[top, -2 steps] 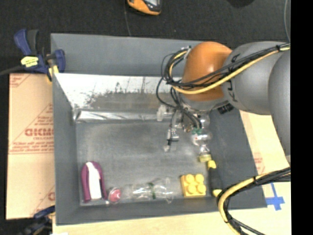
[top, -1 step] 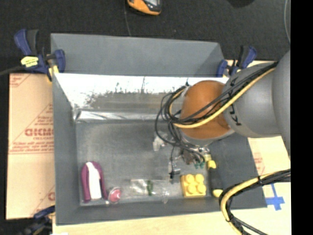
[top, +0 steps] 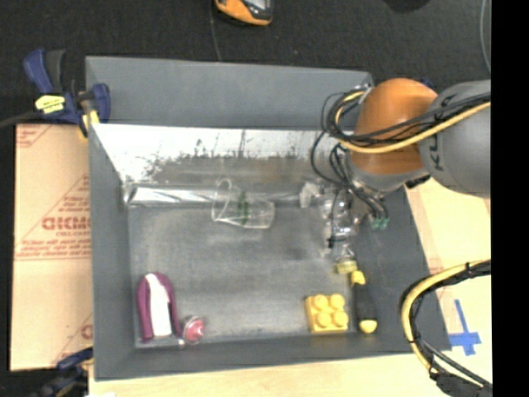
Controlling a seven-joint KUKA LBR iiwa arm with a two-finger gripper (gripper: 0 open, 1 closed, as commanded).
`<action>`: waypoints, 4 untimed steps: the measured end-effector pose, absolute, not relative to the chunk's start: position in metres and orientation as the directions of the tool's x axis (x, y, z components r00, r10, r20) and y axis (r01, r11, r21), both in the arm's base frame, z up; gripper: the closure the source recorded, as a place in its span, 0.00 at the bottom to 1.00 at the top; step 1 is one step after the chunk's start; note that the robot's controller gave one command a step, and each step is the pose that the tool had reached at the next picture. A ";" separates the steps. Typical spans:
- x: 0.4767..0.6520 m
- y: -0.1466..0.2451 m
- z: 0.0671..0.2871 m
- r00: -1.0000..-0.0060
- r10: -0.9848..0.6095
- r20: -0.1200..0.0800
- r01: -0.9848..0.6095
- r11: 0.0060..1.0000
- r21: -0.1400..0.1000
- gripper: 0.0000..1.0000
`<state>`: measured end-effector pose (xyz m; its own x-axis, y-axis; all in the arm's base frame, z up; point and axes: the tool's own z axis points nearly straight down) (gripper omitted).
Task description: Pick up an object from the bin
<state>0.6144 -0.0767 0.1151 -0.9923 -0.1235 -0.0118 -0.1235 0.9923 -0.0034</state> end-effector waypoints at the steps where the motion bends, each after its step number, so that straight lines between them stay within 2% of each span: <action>1: 0.550 -0.092 0.107 -0.987 -0.162 -0.003 -0.162 0.987 0.001 0.00; 2: 0.616 -0.051 0.084 -0.938 -0.345 -0.017 -0.345 0.938 -0.011 0.00; 3: 0.498 -0.081 0.082 -0.805 -0.589 -0.070 -0.587 0.808 -0.046 1.00; 4: 0.500 -0.081 0.082 -0.805 -0.590 -0.066 -0.589 0.807 -0.045 1.00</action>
Offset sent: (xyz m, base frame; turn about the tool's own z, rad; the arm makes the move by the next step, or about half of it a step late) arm 0.0392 0.0472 -0.0451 -0.3003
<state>0.4996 -0.0814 0.0821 -0.8045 -0.5903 -0.0656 -0.5885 0.8072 -0.0453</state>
